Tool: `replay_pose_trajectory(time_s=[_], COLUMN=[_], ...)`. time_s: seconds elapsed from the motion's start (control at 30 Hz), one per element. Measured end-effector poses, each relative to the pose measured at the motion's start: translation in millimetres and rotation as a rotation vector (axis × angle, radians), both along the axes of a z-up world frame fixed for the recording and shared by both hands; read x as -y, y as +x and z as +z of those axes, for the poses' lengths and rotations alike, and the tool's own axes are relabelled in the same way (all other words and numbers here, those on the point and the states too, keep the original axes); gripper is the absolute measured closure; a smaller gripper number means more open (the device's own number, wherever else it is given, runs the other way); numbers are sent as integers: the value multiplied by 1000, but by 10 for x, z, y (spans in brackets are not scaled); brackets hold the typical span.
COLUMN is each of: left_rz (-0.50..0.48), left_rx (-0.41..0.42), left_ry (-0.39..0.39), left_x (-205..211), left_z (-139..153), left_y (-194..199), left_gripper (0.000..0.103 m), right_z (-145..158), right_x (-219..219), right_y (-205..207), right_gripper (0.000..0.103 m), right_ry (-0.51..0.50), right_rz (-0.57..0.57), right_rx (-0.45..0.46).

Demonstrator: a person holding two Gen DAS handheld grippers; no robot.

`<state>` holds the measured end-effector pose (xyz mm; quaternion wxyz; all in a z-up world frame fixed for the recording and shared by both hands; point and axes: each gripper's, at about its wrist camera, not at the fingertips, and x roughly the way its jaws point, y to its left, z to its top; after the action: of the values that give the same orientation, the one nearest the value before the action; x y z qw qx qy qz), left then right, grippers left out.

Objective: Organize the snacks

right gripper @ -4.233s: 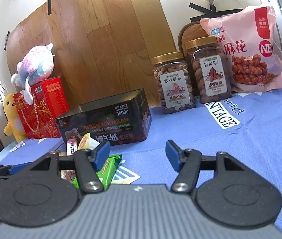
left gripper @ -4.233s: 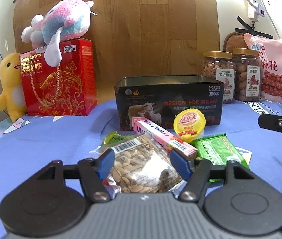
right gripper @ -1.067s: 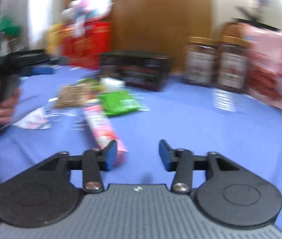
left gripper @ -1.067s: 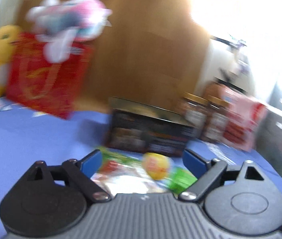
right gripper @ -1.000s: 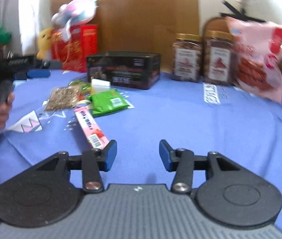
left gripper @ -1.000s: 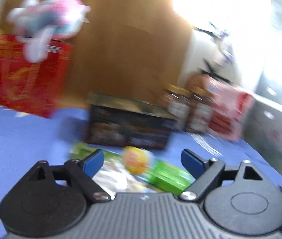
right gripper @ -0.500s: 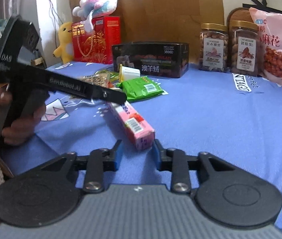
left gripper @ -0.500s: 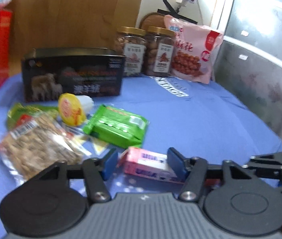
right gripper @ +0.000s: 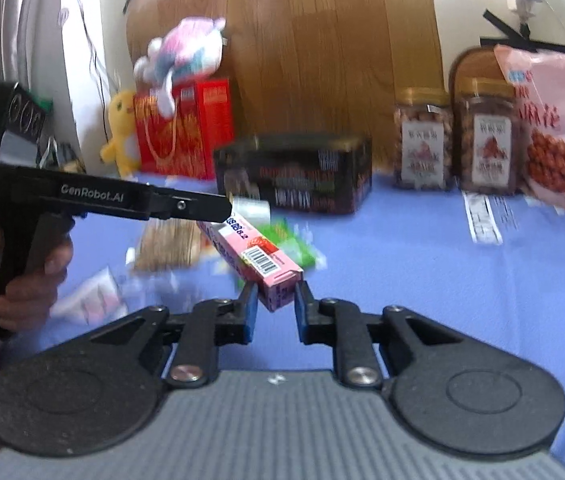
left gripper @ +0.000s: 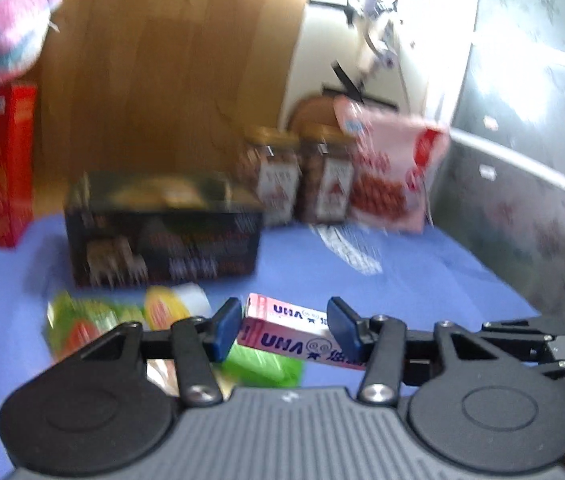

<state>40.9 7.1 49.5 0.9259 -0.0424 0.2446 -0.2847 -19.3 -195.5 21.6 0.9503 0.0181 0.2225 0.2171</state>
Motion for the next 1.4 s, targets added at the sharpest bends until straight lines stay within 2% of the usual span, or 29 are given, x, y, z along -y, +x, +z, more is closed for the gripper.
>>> replay_pose_trajectory(time_s=[0.2, 0.27, 0.33, 0.43, 0.53, 0.6, 0.67, 0.73, 0.8, 0.83, 0.9, 0.97, 1.07, 1.1, 1.13, 1.17, 1.2, 1.3, 1.4], left_rz=[123, 177, 223, 289, 254, 221, 194, 173, 170, 169, 176, 164, 156, 158, 156, 167, 180, 165, 159], left_rx=[76, 93, 98, 58, 26, 33, 0, -68, -141, -167, -203, -249, -299, -312, -333, -351, -356, -346, -263], left_ry=[-48, -64, -79, -17, -52, -58, -85, -118, -134, -140, -141, -134, -107, -98, -93, -89, -88, -125, -118], left_x=[-150, -202, -218, -202, -332, -386, -422, -439, -432, -427, -423, -383, -295, -265, -258, -246, -248, -295, -283], left_z=[358, 416, 400, 281, 206, 170, 117, 38, -28, -55, -108, -185, -313, -358, -412, -449, -475, -432, -234], left_y=[544, 788, 1062, 1343, 1211, 1005, 854, 770, 756, 746, 741, 789, 870, 906, 936, 965, 966, 888, 810], left_gripper=[56, 56, 56, 56, 53, 51, 48, 48, 48, 48, 48, 48, 48, 51, 57, 58, 63, 64, 64], right_z=[301, 348, 341, 235, 98, -10, -140, -225, -226, -220, -214, -219, -269, -293, -317, -326, -308, -216, -78], right_x=[-104, -185, -270, -360, -219, -124, -115, -219, -417, -498, -638, -784, -928, -949, -968, -987, -988, -934, -904], right_y=[784, 1106, 1427, 1714, 1554, 1354, 1236, 1199, 1186, 1172, 1139, 1134, 1220, 1252, 1275, 1278, 1239, 1097, 1035], right_gripper=[81, 80, 76, 75, 75, 67, 66, 66, 63, 54, 46, 43, 43, 43, 53, 54, 54, 55, 55], right_ry=[65, 83, 84, 74, 136, 182, 200, 150, 63, 39, -5, -80, -146, -147, -149, -157, -158, -144, -122], right_rz=[-10, -30, -66, -120, -109, -79, -28, 24, 84, 121, 169, 175, 150, 146, 149, 151, 149, 146, 130], right_rx=[69, 76, 76, 24, -21, -51, -100, -138, -137, -134, -120, -98, -104, -113, -126, -136, -117, -43, 39])
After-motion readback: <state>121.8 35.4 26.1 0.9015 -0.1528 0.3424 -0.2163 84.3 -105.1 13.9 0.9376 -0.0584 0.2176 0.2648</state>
